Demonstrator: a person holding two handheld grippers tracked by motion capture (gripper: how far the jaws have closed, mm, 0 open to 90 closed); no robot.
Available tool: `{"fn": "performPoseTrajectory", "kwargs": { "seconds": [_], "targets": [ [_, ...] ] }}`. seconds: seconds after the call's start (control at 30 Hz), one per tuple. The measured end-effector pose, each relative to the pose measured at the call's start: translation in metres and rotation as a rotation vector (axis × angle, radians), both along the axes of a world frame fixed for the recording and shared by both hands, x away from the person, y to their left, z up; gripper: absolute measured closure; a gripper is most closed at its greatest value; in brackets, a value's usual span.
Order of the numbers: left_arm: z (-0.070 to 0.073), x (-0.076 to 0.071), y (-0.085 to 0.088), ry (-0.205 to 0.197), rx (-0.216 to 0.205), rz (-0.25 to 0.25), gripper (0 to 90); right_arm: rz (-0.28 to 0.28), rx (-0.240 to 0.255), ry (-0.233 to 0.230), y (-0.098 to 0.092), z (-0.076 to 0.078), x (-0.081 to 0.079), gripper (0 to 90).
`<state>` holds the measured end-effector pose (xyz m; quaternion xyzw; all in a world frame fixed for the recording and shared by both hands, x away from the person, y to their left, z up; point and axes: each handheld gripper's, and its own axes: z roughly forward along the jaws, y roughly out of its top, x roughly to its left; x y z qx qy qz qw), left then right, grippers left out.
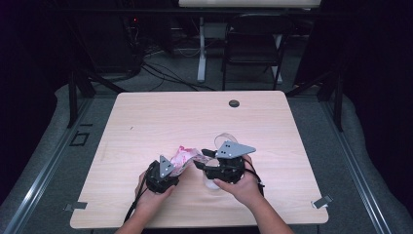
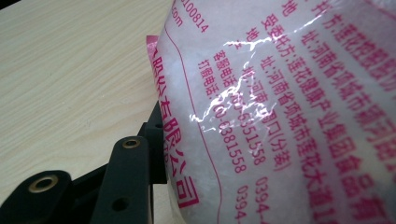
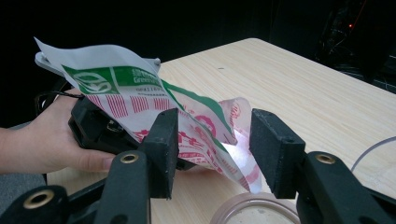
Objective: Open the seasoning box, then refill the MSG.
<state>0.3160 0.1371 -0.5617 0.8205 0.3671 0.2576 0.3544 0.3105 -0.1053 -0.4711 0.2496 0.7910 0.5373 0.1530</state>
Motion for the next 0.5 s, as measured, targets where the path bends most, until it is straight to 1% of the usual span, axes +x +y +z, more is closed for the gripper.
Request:
{"fn": "performPoseTrajectory", "kwargs": {
  "seconds": [0.13, 0.23, 0.4, 0.5],
  "targets": [
    [0.0016, 0.0004, 0.0016, -0.004, 0.000, 0.010, 56.4, 0.002, 0.002, 0.000, 0.0005, 0.0002, -0.0004, 51.9],
    [0.0037, 0.0005, 0.0024, -0.010, 0.005, 0.004, 56.4, 0.008, 0.003, -0.003, -0.0001, 0.0010, -0.0012, 51.1],
    [0.0075, -0.0014, 0.0027, -0.026, -0.002, 0.002, 56.4, 0.001, 0.013, -0.005, -0.0019, 0.0023, -0.0019, 50.6],
    [0.0088, -0.0015, 0.0034, -0.031, 0.007, -0.001, 56.4, 0.002, 0.017, -0.008, -0.0026, 0.0036, -0.0027, 50.2]
  ]
}}
